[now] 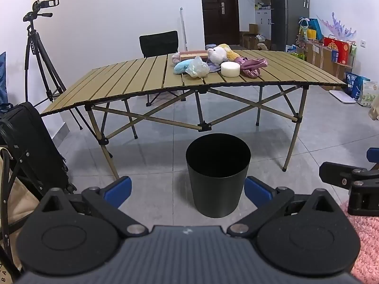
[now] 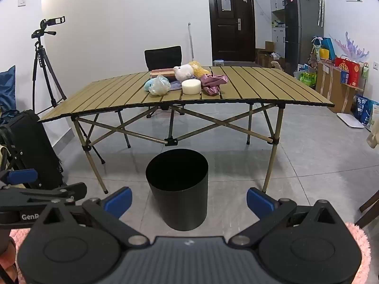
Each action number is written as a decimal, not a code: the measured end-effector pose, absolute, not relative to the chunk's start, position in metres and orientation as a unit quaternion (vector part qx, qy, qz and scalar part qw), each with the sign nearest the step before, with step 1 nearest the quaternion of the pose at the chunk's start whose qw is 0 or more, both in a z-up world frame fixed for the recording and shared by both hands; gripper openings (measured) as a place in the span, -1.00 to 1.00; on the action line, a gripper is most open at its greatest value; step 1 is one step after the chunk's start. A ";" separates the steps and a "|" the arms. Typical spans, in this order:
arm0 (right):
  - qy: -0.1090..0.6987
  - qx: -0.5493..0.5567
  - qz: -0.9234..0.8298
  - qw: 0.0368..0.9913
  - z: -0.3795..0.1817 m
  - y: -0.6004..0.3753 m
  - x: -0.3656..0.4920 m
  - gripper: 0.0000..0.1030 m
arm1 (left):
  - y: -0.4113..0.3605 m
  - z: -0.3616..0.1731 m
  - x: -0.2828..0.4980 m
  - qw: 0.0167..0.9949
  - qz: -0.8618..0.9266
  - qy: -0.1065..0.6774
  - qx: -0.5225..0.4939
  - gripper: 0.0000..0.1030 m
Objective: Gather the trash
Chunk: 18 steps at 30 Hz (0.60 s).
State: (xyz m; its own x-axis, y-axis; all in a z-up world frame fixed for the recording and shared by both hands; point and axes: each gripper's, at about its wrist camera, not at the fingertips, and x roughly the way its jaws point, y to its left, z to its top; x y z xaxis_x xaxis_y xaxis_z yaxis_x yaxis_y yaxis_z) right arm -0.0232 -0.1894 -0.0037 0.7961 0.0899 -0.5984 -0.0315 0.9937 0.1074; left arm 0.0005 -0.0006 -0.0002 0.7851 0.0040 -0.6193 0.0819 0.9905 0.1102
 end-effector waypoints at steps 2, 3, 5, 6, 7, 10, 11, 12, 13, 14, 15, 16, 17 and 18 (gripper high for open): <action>0.316 0.045 0.032 0.947 -0.004 -0.189 -0.023 1.00 | -0.001 0.000 0.001 0.942 -0.021 0.328 0.065 1.00; 0.316 0.045 0.032 0.947 -0.004 -0.189 -0.023 1.00 | -0.001 0.000 0.001 0.942 -0.021 0.329 0.065 1.00; 0.318 0.046 0.033 0.946 -0.004 -0.189 -0.023 1.00 | -0.002 0.000 0.002 0.942 -0.021 0.329 0.064 1.00; 0.318 0.047 0.034 0.946 -0.004 -0.189 -0.023 1.00 | -0.002 0.000 0.003 0.942 -0.020 0.329 0.064 1.00; 0.318 0.047 0.034 0.946 -0.004 -0.189 -0.023 1.00 | -0.003 0.000 0.004 0.942 -0.020 0.329 0.063 1.00; 0.320 0.047 0.033 0.946 -0.004 -0.189 -0.023 1.00 | 0.001 0.001 0.007 0.944 -0.027 0.322 0.064 1.00; 0.320 0.047 0.032 0.946 -0.004 -0.189 -0.018 1.00 | 0.001 0.001 0.007 0.944 -0.027 0.322 0.064 1.00; 0.319 0.045 0.030 0.946 -0.004 -0.187 -0.020 1.00 | 0.000 0.001 0.008 0.945 -0.027 0.321 0.064 1.00; 0.319 0.045 0.030 0.946 -0.004 -0.187 -0.020 1.00 | 0.000 0.002 0.009 0.945 -0.028 0.320 0.064 1.00; 0.319 0.045 0.030 0.946 -0.003 -0.189 -0.021 1.00 | 0.000 0.001 -0.001 0.947 -0.028 0.314 0.064 1.00; 0.319 0.045 0.030 0.946 -0.002 -0.189 -0.021 1.00 | 0.000 0.000 -0.002 0.947 -0.028 0.312 0.064 1.00; 0.319 0.045 0.030 0.946 -0.002 -0.189 -0.021 1.00 | 0.000 0.000 -0.003 0.948 -0.028 0.312 0.064 1.00; 0.318 0.044 0.030 0.946 -0.003 -0.189 -0.021 1.00 | 0.000 0.000 -0.004 0.948 -0.028 0.311 0.064 1.00; 0.318 0.045 0.031 0.947 -0.004 -0.190 -0.022 1.00 | 0.000 0.000 -0.004 0.948 -0.028 0.311 0.064 1.00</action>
State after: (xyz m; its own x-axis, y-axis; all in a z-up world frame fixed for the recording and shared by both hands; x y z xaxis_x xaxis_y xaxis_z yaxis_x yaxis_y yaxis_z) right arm -0.0220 -0.1902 -0.0037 0.7957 0.0864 -0.5995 -0.0297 0.9942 0.1038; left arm -0.0042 -0.0001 0.0005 0.8053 -0.0128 -0.5928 0.0923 0.9903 0.1041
